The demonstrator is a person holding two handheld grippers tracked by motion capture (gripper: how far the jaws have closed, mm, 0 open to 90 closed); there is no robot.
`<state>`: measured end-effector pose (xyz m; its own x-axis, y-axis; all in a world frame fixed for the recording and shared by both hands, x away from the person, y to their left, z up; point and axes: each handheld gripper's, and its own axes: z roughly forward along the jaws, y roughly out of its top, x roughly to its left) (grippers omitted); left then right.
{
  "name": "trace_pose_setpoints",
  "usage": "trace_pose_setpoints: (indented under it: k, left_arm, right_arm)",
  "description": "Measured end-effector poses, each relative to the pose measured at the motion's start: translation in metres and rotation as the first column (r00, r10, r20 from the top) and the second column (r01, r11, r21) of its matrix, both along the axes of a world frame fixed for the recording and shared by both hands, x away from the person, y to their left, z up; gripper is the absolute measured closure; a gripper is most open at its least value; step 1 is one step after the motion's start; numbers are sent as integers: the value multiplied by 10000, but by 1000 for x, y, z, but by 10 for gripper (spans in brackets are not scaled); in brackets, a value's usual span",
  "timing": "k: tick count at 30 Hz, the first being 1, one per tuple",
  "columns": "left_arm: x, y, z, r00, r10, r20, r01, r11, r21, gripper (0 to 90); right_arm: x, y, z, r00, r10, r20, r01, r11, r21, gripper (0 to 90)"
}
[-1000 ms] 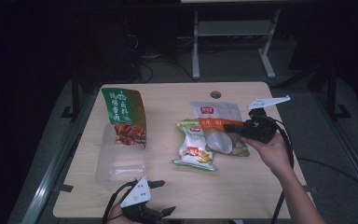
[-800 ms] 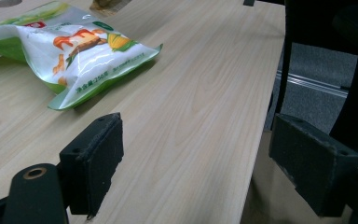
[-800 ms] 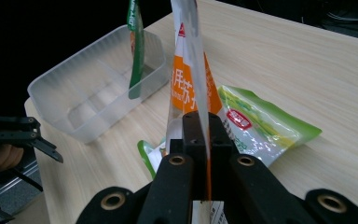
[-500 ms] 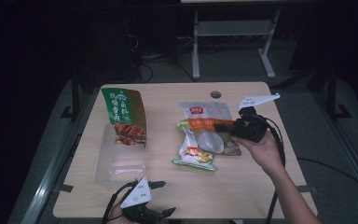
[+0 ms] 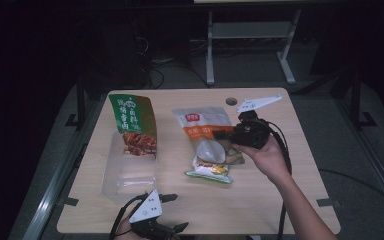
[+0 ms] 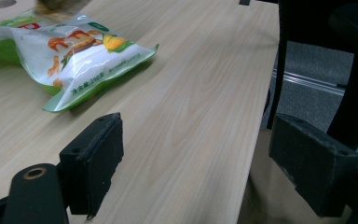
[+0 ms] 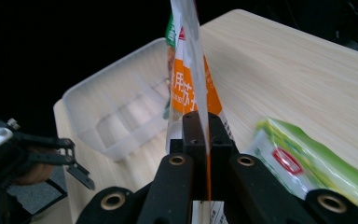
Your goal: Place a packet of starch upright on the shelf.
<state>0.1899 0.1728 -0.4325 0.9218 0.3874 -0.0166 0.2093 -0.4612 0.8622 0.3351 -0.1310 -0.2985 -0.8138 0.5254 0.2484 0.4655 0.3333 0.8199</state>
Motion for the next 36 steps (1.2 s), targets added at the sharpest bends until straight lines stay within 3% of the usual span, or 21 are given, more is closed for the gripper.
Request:
trace_pose_setpoints:
  k: [12, 19, 36]
  left_arm:
    - [-1, -1, -1, 10000, -26, -81, 25, 10000, -71, 173]
    - [-1, -1, -1, 10000, 12, -63, -13, 9999, -144, 173]
    - [-1, -3, -2, 9999, 1, -104, -2, 10000, -76, 173]
  right_arm:
    - [6, 50, 12, 9958, 852, 334, -865, 9954, 408, 900]
    - [9, 78, 16, 9923, 1197, 326, -1223, 9880, 948, 900]
    - [18, 139, 7, 9821, 1853, 349, -1884, 9724, 1378, 900]
